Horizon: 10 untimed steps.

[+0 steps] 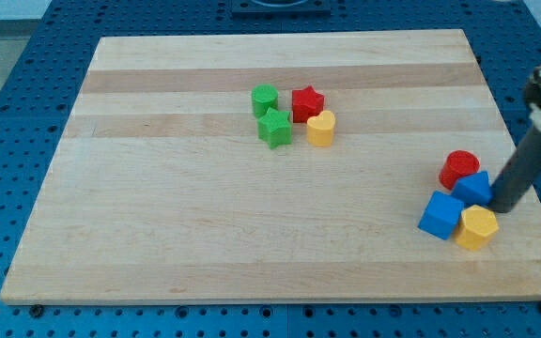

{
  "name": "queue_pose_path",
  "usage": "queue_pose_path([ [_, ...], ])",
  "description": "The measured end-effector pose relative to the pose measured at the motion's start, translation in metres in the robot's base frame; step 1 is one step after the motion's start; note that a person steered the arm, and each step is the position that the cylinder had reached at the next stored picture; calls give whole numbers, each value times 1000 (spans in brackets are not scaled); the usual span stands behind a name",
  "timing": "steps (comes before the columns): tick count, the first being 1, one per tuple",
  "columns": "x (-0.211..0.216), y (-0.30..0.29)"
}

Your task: Move the red circle to the bottom right side of the yellow heart

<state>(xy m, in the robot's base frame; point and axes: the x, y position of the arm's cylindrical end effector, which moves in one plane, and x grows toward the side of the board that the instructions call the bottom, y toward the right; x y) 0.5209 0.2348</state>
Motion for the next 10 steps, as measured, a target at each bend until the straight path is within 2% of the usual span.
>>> queue_pose_path([
  [1, 0, -15],
  [3, -1, 32],
  [5, -21, 28],
  [6, -36, 7],
  [8, -39, -70],
  [10, -67, -82],
])
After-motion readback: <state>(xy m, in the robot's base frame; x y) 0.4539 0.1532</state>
